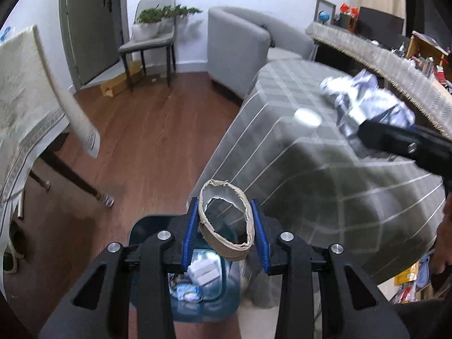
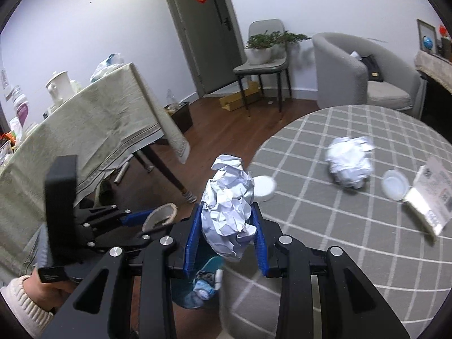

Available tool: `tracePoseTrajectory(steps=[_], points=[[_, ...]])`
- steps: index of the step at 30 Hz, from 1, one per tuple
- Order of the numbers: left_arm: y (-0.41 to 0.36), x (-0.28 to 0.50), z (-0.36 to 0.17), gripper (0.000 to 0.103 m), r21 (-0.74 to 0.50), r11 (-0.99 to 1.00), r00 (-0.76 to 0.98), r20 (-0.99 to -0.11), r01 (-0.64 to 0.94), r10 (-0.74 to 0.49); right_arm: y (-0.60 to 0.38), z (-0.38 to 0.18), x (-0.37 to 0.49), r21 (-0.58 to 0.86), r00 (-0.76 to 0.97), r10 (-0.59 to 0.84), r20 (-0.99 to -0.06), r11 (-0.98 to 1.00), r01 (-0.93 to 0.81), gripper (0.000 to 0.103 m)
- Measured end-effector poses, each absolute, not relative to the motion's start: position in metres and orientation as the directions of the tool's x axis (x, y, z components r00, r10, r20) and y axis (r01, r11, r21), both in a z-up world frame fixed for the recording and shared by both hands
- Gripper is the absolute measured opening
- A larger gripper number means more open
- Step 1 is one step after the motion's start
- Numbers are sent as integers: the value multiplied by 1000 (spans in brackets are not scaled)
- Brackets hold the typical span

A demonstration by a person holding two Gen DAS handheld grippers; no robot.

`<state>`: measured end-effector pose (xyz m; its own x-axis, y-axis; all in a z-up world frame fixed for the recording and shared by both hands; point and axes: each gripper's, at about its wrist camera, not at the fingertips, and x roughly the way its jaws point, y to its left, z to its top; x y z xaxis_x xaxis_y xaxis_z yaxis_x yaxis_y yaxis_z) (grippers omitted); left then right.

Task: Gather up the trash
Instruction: 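Carry the tape roll and foil ball over the teal bin, then open the left tool over the bin while right tool lowers the foil ball in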

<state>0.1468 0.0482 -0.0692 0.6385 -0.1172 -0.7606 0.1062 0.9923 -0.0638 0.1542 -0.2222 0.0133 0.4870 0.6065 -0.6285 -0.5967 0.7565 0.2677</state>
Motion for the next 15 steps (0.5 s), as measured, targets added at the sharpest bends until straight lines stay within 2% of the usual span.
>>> tracePoseTrajectory(steps=[4,15], points=[[67,143,-86,39,-89,991,594,-794,95,-128,-202,7,151,328,421,657,-626,711,-622,35],[99,134,-138,39,-93,995,482,-870,45,-103,-140,-1,143,307,352,665,-659,664,-681,35]])
